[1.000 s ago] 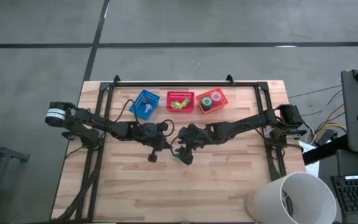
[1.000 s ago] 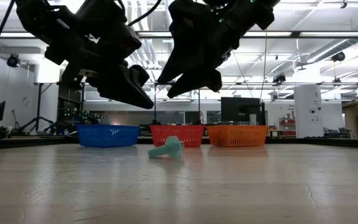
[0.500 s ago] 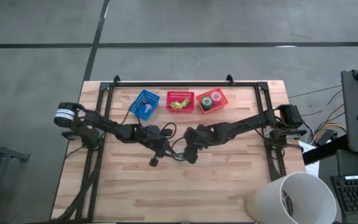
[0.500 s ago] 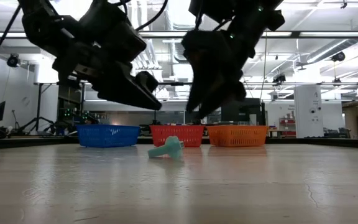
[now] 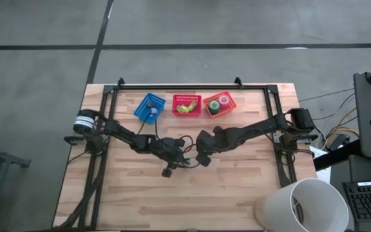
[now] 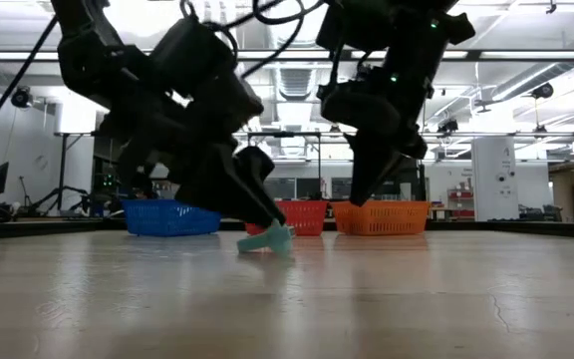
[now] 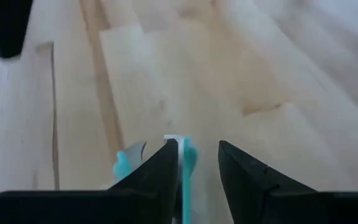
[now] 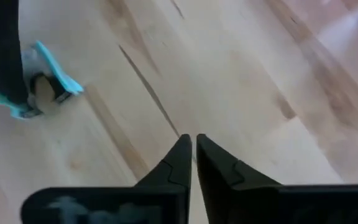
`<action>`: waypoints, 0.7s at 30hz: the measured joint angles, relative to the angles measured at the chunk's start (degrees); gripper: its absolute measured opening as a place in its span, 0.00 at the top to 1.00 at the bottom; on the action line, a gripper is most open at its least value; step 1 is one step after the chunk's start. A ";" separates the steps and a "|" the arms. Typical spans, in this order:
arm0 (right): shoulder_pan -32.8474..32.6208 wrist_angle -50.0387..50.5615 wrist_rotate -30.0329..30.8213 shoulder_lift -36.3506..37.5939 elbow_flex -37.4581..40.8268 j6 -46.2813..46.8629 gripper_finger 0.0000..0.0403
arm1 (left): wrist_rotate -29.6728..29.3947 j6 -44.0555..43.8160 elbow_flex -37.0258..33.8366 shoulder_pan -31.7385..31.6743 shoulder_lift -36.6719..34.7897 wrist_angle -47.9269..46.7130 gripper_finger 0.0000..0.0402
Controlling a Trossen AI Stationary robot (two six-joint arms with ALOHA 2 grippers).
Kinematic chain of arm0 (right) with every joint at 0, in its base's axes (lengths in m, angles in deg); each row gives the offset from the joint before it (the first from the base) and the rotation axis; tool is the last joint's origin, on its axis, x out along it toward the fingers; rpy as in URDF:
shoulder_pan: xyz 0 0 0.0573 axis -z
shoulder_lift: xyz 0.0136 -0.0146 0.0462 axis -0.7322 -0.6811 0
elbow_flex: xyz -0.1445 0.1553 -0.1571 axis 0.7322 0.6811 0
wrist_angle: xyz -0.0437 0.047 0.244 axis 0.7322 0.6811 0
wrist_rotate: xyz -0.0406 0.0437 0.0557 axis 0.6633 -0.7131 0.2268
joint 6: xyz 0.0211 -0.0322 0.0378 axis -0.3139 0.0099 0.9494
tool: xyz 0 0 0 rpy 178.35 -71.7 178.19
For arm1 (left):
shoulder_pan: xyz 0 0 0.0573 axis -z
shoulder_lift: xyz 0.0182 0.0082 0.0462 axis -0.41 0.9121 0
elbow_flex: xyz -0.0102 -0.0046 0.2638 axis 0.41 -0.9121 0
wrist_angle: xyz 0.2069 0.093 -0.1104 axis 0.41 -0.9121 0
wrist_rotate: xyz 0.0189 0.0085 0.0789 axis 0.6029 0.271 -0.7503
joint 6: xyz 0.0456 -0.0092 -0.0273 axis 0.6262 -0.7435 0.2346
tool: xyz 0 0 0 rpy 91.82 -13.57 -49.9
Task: Pick and place Stapler, Stapler remover, tape
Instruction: Put the purple staple remover into the blue bin
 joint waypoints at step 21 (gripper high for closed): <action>-0.98 -0.10 4.41 8.57 7.00 4.80 0.98 | -3.42 0.69 -0.20 0.09 0.75 0.64 0.98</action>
